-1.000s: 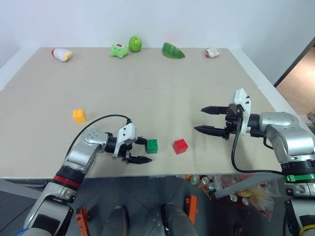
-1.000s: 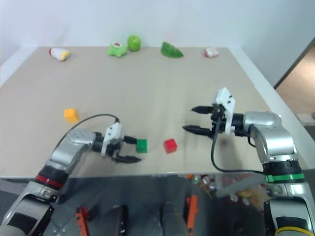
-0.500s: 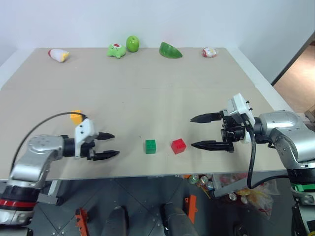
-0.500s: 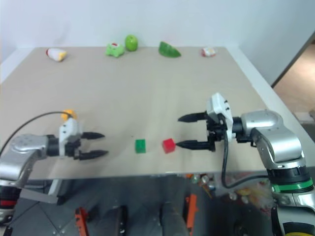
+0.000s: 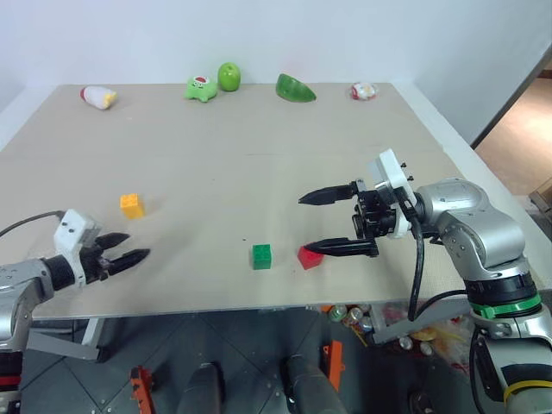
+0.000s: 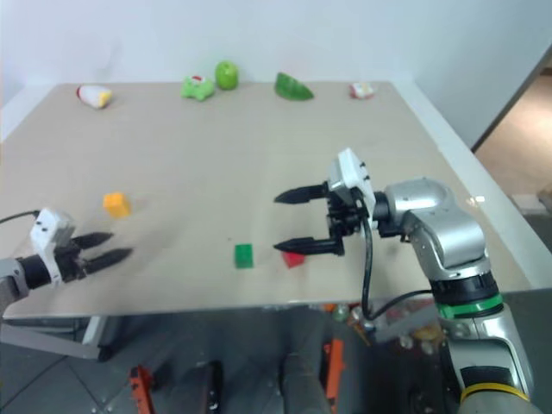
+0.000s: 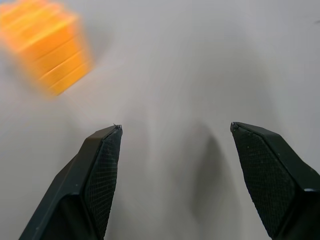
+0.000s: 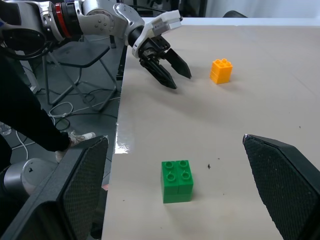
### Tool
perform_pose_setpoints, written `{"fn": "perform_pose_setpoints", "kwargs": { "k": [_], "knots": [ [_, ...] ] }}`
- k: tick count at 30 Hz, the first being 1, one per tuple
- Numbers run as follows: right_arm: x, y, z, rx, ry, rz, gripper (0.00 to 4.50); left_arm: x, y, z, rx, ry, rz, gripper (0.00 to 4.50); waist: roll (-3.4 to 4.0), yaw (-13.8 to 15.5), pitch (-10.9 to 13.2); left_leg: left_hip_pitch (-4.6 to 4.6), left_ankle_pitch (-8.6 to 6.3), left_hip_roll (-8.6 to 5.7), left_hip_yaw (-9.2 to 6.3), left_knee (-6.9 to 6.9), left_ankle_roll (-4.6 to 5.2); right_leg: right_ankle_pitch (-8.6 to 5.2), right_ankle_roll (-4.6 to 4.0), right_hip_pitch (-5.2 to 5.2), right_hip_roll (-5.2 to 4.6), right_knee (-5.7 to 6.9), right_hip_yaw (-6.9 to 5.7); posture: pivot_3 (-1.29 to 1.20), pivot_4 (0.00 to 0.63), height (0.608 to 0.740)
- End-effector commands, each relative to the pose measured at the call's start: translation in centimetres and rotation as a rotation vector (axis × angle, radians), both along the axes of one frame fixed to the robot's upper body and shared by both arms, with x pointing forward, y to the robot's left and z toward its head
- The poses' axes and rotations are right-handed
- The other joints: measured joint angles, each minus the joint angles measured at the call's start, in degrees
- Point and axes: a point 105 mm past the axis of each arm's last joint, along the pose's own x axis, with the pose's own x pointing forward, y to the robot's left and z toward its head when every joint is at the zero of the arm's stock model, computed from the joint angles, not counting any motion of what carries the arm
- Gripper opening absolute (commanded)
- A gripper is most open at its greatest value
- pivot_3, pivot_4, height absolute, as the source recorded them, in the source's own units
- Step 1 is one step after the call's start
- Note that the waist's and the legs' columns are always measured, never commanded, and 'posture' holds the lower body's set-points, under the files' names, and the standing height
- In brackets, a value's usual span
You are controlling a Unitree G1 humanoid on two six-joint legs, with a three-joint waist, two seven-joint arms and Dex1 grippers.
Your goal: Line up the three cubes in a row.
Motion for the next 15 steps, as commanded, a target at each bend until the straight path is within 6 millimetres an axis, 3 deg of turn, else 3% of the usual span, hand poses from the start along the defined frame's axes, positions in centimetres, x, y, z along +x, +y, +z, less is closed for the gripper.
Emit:
{"fn": "perform_pose_setpoints", "kwargs": {
  "k": [1, 6, 15],
  "knots": [
    [-0.1, 0.0, 0.9, 0.008, -0.050, 0.008, 4.50, 1.4, 1.7, 2.0, -0.015, -0.098, 0.115, 3.58, -0.01, 0.23, 0.00, -0.02, 0.00, 0.00, 0.00, -0.01, 0.00, 0.00, 0.00, 0.01, -0.04, 0.00, -0.05, 0.00, 0.150, 0.733],
    [-0.2, -0.2, 0.8, 0.008, -0.053, -0.002, 4.50, 3.6, 2.0, 1.9, -0.061, -0.105, 0.202, 3.58, -0.02, 0.42, -0.01, -0.02, 0.00, 0.00, 0.01, -0.06, 0.00, -0.01, 0.00, 0.02, -0.04, 0.00, -0.09, 0.00, 0.150, 0.733],
    [-0.3, -0.5, 0.9, 0.016, -0.059, -0.021, 4.50, 6.2, 0.3, 1.5, -0.083, -0.085, 0.242, 3.58, -0.05, 0.75, -0.03, 0.00, 0.00, 0.00, 0.00, -0.07, 0.00, 0.01, 0.02, 0.04, -0.02, 0.01, -0.10, 0.00, 0.150, 0.733]
  ]
}}
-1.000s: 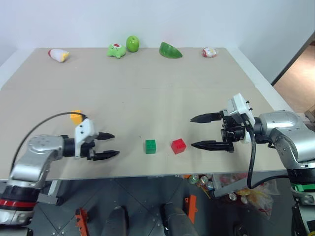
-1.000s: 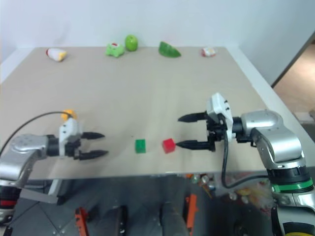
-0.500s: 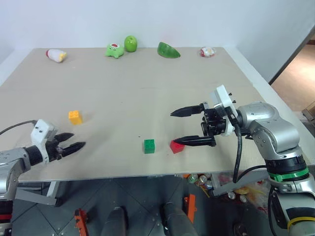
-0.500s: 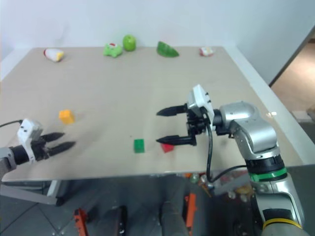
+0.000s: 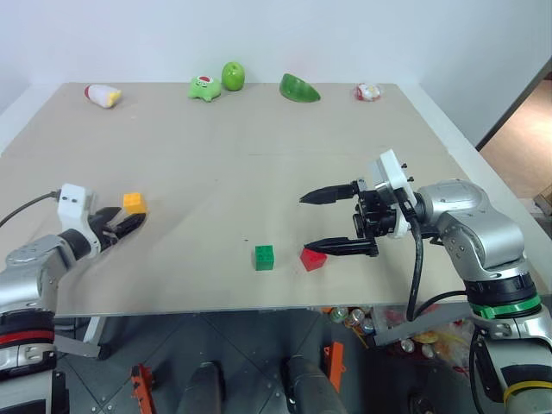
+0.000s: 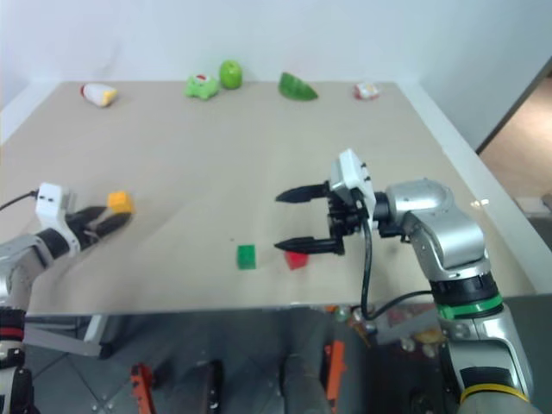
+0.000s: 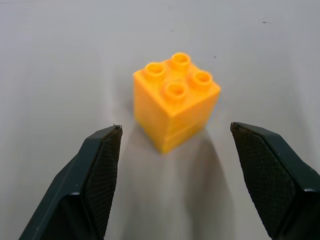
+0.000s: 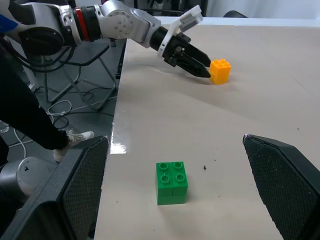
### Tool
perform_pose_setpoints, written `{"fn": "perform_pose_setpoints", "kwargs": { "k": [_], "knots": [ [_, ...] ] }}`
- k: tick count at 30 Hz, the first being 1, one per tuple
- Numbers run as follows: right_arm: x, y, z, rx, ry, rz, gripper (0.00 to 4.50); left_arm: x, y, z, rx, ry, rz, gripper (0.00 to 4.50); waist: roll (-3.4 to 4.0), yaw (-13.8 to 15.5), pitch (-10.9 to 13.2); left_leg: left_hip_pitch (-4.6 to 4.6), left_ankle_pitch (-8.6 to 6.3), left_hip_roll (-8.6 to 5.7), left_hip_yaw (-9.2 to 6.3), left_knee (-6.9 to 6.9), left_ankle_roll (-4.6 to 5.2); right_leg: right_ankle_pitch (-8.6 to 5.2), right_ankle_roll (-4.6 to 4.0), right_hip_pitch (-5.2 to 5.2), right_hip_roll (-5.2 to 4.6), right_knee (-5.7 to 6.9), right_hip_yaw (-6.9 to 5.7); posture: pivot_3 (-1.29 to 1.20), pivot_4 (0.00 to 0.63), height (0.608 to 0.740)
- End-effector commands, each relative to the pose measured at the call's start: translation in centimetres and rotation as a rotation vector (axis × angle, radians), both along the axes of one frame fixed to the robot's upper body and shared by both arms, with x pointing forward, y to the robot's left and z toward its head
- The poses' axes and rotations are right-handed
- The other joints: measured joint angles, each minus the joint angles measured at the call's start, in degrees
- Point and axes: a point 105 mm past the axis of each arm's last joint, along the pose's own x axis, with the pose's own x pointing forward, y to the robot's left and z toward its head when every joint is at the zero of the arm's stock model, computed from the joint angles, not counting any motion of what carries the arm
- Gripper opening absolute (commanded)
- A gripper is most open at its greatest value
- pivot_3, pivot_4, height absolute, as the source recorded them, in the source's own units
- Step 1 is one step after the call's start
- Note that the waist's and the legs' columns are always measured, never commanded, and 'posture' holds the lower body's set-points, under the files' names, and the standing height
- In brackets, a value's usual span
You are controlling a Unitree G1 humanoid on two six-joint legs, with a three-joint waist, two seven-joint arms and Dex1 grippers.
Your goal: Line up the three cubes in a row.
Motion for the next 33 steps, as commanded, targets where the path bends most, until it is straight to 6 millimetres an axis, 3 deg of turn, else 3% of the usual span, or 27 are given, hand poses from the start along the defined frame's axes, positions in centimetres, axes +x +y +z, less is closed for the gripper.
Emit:
{"fn": "perform_pose_setpoints", "kwargs": {
  "k": [1, 14, 18, 20, 22, 25, 29, 33],
  "knots": [
    [-0.4, -0.3, 1.0, 0.013, -0.051, -0.002, 4.50, 0.7, -0.2, 0.6, 0.022, -0.013, 0.016, 3.58, 0.00, 0.00, 0.00, 0.00, 0.00, 0.00, 0.00, 0.00, 0.00, 0.00, 0.00, 0.00, 0.00, 0.00, 0.00, 0.00, 0.150, 0.733],
    [-0.1, -0.2, 0.9, 0.027, -0.054, -0.024, 4.50, 2.5, -0.3, 0.5, 0.024, 0.007, 0.098, 3.58, -0.01, 0.64, -0.01, 0.01, 0.01, -0.01, -0.01, 0.05, 0.00, 0.02, 0.03, 0.04, 0.01, 0.01, 0.01, 0.00, 0.150, 0.733],
    [-0.1, -0.3, 0.8, 0.027, -0.051, -0.032, 4.50, 2.6, -0.3, 0.6, 0.025, 0.000, 0.104, 2.49, -0.02, 0.64, -0.01, 0.03, 0.01, -0.01, -0.02, 0.03, 0.00, 0.03, 0.03, 0.04, 0.02, 0.01, 0.00, 0.00, 0.150, 0.733],
    [-0.1, -0.4, 0.7, 0.024, -0.048, -0.036, 4.50, 2.7, -0.4, 0.7, 0.031, -0.004, 0.098, 1.72, -0.02, 0.67, -0.01, 0.02, 0.01, -0.02, -0.01, 0.03, 0.00, 0.03, 0.03, 0.05, 0.00, 0.01, 0.00, 0.00, 0.150, 0.733],
    [-0.2, -0.4, 0.6, 0.025, -0.045, -0.039, 4.50, 2.8, -0.6, 0.8, 0.045, -0.006, 0.083, 1.31, -0.03, 0.71, -0.02, 0.01, 0.01, -0.03, -0.01, 0.04, 0.00, 0.02, 0.04, 0.06, -0.01, 0.01, 0.00, 0.00, 0.150, 0.733],
    [0.1, -0.6, 0.8, 0.046, -0.046, -0.071, 4.50, 2.6, -1.2, 1.0, 0.093, -0.017, 0.031, 1.31, -0.03, 0.72, -0.02, 0.02, 0.01, -0.03, -0.01, 0.04, -0.01, 0.02, 0.04, 0.06, -0.01, 0.01, 0.00, 0.00, 0.150, 0.733],
    [2.1, -1.4, 1.1, 0.114, -0.040, -0.201, 4.50, 1.8, -2.5, 1.5, 0.163, -0.061, -0.091, 1.31, -0.05, 0.73, -0.03, 0.02, 0.01, -0.03, -0.01, 0.04, -0.01, 0.02, 0.04, 0.06, -0.01, 0.01, 0.01, 0.00, 0.150, 0.733],
    [2.7, -2.4, 1.8, 0.165, -0.005, -0.256, 4.50, -0.4, -5.3, 2.3, 0.218, -0.126, -0.322, 1.31, -0.05, 0.72, -0.03, 0.00, 0.01, -0.03, 0.00, 0.02, -0.01, 0.02, 0.02, 0.03, -0.02, 0.01, 0.01, 0.00, 0.150, 0.733]
  ]
}}
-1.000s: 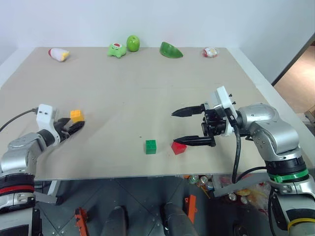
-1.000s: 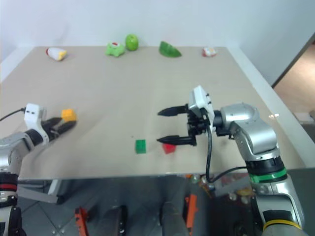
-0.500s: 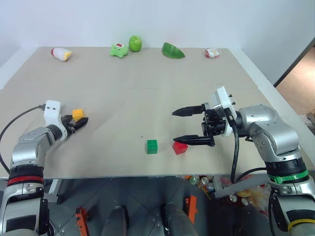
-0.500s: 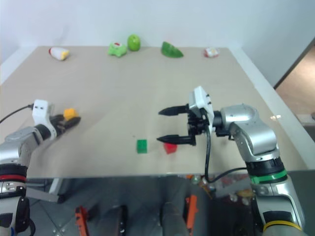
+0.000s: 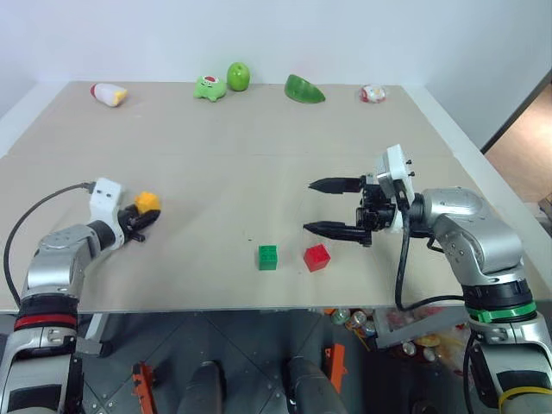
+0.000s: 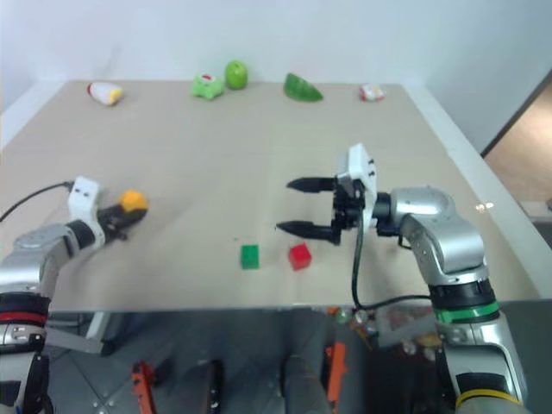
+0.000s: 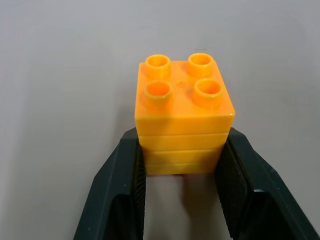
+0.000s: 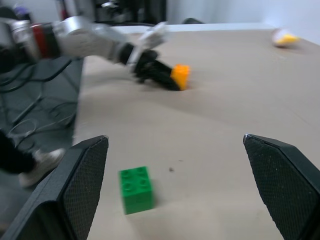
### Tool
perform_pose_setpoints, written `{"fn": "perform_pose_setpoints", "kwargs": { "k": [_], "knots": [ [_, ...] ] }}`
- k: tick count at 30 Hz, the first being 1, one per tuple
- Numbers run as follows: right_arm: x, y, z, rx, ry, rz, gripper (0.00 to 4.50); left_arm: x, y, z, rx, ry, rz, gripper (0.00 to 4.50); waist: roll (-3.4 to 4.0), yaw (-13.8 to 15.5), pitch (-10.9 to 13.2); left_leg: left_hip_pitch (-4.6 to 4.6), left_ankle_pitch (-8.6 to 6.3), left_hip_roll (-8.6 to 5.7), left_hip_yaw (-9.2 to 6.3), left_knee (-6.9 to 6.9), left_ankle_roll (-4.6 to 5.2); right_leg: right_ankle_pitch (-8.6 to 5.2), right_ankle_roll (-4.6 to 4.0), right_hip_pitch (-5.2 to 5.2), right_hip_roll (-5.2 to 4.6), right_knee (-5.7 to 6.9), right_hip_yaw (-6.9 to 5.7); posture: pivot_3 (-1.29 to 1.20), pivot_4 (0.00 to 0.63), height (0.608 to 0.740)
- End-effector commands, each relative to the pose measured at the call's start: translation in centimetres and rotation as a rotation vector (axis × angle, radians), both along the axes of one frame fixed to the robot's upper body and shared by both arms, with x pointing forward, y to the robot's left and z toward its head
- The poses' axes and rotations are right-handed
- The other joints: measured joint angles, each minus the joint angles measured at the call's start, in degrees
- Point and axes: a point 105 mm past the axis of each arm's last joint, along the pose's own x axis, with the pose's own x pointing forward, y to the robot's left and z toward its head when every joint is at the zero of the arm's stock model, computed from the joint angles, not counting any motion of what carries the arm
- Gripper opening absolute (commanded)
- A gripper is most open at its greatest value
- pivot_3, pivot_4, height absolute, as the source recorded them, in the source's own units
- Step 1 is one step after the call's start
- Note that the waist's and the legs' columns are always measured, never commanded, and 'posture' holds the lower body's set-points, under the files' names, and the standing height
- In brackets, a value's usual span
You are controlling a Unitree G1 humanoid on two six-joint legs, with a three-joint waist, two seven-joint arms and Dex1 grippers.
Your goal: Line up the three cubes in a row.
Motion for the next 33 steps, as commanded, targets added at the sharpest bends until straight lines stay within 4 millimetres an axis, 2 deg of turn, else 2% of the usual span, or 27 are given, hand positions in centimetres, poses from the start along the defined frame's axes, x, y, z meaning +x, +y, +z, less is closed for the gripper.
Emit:
{"fn": "perform_pose_setpoints", "kwargs": {
  "k": [1, 3, 6, 11, 15, 17, 21, 25, 33],
  "knots": [
    [0.1, -1.2, 2.0, 0.056, -0.032, -0.034, 4.50, -1.8, -2.1, 2.6, 0.067, -0.102, -0.204, 1.31, 0.00, 0.00, 0.00, 0.00, 0.00, 0.01, 0.00, -0.02, 0.00, 0.00, 0.00, -0.01, 0.00, 0.00, 0.00, 0.00, 0.150, 0.733],
    [-0.8, -1.6, 2.6, 0.066, -0.019, -0.003, 4.50, -4.1, -4.2, 2.6, 0.077, -0.095, -0.383, 1.31, 0.01, -0.05, 0.00, 0.00, 0.00, 0.02, -0.01, -0.07, 0.00, -0.02, -0.02, -0.03, 0.02, 0.00, 0.00, 0.00, 0.150, 0.733],
    [-2.4, -2.0, 3.2, 0.066, -0.005, 0.050, 4.50, -6.6, -6.4, 2.0, 0.117, -0.056, -0.567, 1.31, 0.02, -0.02, 0.01, 0.01, 0.00, 0.02, 0.02, -0.15, 0.00, -0.08, -0.05, -0.05, -0.03, 0.00, 0.01, 0.00, 0.150, 0.733],
    [-3.1, -2.3, 3.0, 0.034, 0.006, 0.037, 4.50, -8.3, -8.4, 0.5, 0.179, -0.002, -0.723, 1.31, 0.02, 0.02, 0.01, 0.04, 0.00, 0.03, 0.02, -0.12, 0.01, -0.15, -0.09, -0.02, -0.02, -0.01, 0.00, 0.00, 0.150, 0.733],
    [-3.1, -2.5, 2.8, 0.030, 0.007, 0.013, 4.50, -8.3, -9.3, -0.5, 0.197, 0.023, -0.792, 1.31, 0.02, 0.01, 0.01, 0.03, 0.00, 0.02, 0.03, 0.00, 0.01, -0.15, -0.09, -0.01, -0.02, -0.01, 0.01, 0.00, 0.150, 0.733],
    [-3.0, -2.6, 2.7, 0.027, 0.006, 0.000, 4.50, -7.6, -9.8, -0.8, 0.207, 0.028, -0.820, 1.31, 0.02, 0.05, 0.01, 0.02, 0.00, 0.02, 0.02, 0.06, 0.01, -0.15, -0.09, 0.00, -0.02, -0.01, 0.01, 0.00, 0.150, 0.733],
    [-2.9, -2.5, 2.7, 0.025, 0.002, -0.013, 4.50, -6.4, -11.0, -0.7, 0.209, 0.022, -0.873, 1.31, 0.02, 0.08, 0.01, 0.01, 0.01, 0.01, 0.02, 0.14, 0.03, -0.14, -0.09, 0.04, -0.03, -0.01, 0.01, 0.00, 0.150, 0.733],
    [-3.1, -2.6, 2.7, 0.025, -0.002, -0.020, 4.50, -5.6, -11.3, -0.6, 0.223, 0.014, -0.889, 1.31, 0.02, -0.02, 0.01, -0.04, 0.01, 0.01, 0.03, 0.18, 0.04, -0.13, -0.06, 0.04, -0.01, -0.01, 0.02, 0.00, 0.150, 0.733],
    [-3.0, -2.9, 2.6, 0.023, -0.004, -0.045, 4.50, -5.8, -11.9, -0.7, 0.206, 0.018, -0.920, 1.31, 0.02, -0.01, 0.01, -0.03, -0.03, 0.02, 0.01, -0.07, 0.09, -0.17, 0.00, 0.00, 0.03, 0.00, 0.02, 0.00, 0.150, 0.733]
  ]
}}
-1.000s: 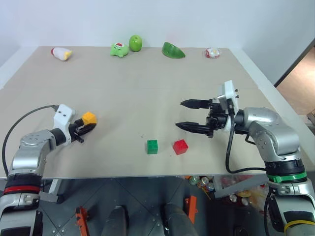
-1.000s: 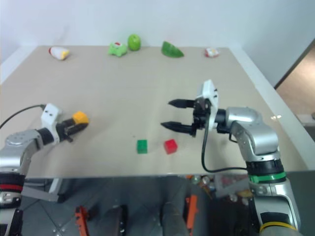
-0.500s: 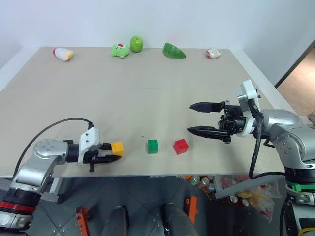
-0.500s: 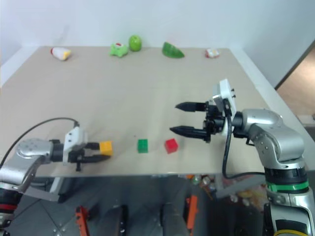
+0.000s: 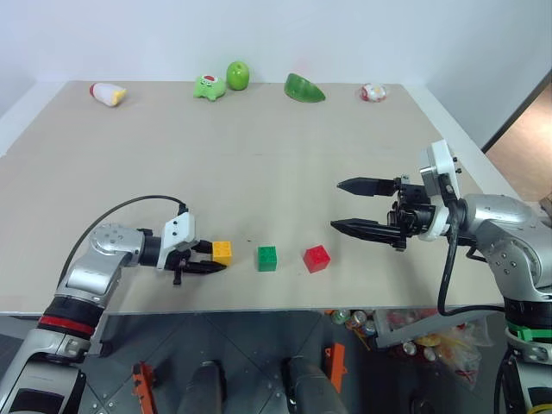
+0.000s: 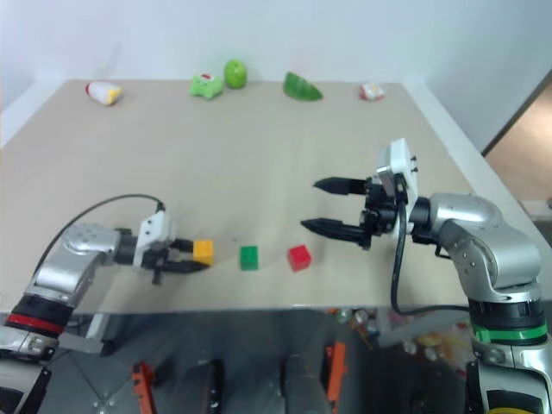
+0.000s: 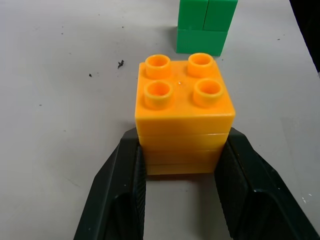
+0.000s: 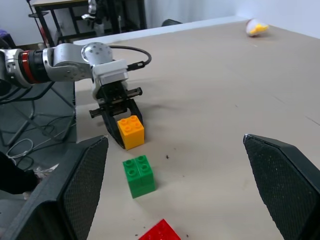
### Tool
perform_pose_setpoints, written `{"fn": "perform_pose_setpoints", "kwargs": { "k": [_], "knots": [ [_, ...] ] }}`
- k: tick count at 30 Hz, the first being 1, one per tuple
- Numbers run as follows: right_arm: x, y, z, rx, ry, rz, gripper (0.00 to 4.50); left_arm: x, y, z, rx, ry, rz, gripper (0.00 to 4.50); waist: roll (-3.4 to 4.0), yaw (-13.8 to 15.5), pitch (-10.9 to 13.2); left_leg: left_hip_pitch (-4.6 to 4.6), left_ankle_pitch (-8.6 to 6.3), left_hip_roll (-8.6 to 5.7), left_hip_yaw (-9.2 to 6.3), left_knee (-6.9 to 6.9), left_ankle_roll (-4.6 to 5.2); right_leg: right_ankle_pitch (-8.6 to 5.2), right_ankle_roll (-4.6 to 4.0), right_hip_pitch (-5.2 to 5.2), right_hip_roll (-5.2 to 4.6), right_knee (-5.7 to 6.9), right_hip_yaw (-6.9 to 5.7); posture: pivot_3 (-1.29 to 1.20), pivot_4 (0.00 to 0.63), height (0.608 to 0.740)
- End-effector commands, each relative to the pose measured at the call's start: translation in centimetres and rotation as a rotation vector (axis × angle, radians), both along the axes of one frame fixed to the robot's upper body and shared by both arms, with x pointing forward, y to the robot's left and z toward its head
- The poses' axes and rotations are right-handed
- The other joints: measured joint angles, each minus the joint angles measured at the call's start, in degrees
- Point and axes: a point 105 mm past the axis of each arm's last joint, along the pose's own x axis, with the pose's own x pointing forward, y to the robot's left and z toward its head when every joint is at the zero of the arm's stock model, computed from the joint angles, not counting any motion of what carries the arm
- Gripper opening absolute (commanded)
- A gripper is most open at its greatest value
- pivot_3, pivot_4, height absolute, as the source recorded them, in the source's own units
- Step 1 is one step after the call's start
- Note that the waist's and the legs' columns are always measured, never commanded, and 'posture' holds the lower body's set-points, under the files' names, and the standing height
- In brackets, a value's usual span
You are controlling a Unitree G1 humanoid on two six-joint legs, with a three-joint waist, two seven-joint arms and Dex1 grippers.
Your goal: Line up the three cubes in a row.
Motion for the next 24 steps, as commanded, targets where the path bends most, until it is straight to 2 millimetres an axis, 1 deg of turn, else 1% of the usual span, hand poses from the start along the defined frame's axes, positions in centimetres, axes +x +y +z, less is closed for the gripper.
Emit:
{"fn": "perform_pose_setpoints", "kwargs": {
  "k": [1, 7, 11, 13, 14, 15, 18, 19, 23, 24],
  "knots": [
    [-0.6, -0.1, 1.3, -0.003, -0.062, 0.002, 4.50, -0.2, -0.5, 0.7, -0.006, -0.026, -0.036, 1.31, 0.00, 0.00, 0.00, 0.00, 0.00, 0.00, 0.00, 0.01, 0.00, 0.00, 0.00, 0.00, 0.00, 0.00, 0.00, 0.00, 0.150, 0.733],
    [-0.4, 0.1, 1.3, -0.007, -0.069, 0.005, 4.50, -0.8, -0.3, 0.9, -0.019, -0.009, -0.038, 1.31, 0.00, -0.01, 0.00, 0.01, 0.01, 0.00, 0.00, 0.14, 0.00, 0.01, -0.02, 0.03, -0.01, 0.00, 0.00, 0.00, 0.150, 0.733],
    [-0.2, 0.5, 1.3, -0.011, -0.075, 0.014, 4.50, -0.9, 0.3, 0.0, 0.011, -0.008, -0.024, 1.31, 0.00, -0.02, 0.00, 0.02, 0.01, 0.00, 0.00, 0.15, 0.01, 0.02, -0.03, 0.04, -0.01, 0.00, 0.01, 0.00, 0.150, 0.733],
    [-0.1, 0.5, 1.4, -0.012, -0.079, 0.017, 4.50, -0.4, 0.3, 0.2, -0.016, -0.009, 0.006, 2.33, 0.00, -0.02, 0.00, 0.02, 0.01, 0.00, 0.00, 0.14, 0.01, 0.02, -0.04, 0.04, -0.01, 0.00, 0.01, 0.00, 0.150, 0.733],
    [-0.1, 0.5, 1.4, -0.013, -0.081, 0.017, 4.50, -0.1, 0.4, 0.2, -0.025, -0.002, 0.022, 2.69, 0.00, -0.02, 0.00, 0.02, 0.01, 0.00, 0.01, 0.14, 0.01, 0.02, -0.04, 0.04, -0.01, 0.00, 0.01, 0.00, 0.150, 0.733],
    [-0.1, 0.5, 1.4, -0.017, -0.082, 0.017, 4.50, 0.0, 0.5, 0.2, -0.027, 0.000, 0.025, 2.96, 0.00, -0.01, 0.00, 0.02, 0.01, 0.00, 0.01, 0.14, 0.01, 0.02, -0.04, 0.04, -0.01, 0.00, 0.01, 0.00, 0.150, 0.733],
    [0.0, 0.5, 1.3, -0.025, -0.085, 0.016, 4.50, 0.9, 1.6, 0.2, 0.000, -0.051, 0.078, 4.00, 0.00, 0.01, 0.00, 0.04, 0.02, 0.00, 0.00, 0.15, 0.03, 0.02, -0.04, 0.06, -0.01, 0.00, 0.01, 0.00, 0.150, 0.733],
    [0.0, 0.4, 1.4, -0.025, -0.085, 0.015, 4.50, 1.1, 2.0, 0.3, 0.000, -0.060, 0.096, 4.16, 0.00, 0.01, 0.00, 0.04, 0.05, 0.00, 0.00, 0.15, 0.07, 0.03, -0.04, 0.06, -0.01, 0.00, 0.00, 0.00, 0.150, 0.733],
    [0.0, 0.2, 1.4, -0.026, -0.088, 0.011, 4.50, 1.2, 3.7, 0.7, 0.005, -0.074, 0.156, 4.16, 0.00, -0.11, 0.00, 0.07, 0.10, 0.00, 0.01, 0.17, 0.15, 0.08, -0.10, 0.05, -0.01, 0.00, 0.01, 0.00, 0.150, 0.733],
    [0.0, 0.1, 1.4, -0.029, -0.088, 0.009, 4.50, 0.9, 4.8, 0.9, 0.017, -0.078, 0.178, 4.16, 0.00, -0.15, 0.00, 0.07, 0.10, 0.01, 0.01, 0.17, 0.15, 0.08, -0.10, 0.04, -0.01, 0.00, 0.01, 0.00, 0.150, 0.733]
  ]
}}
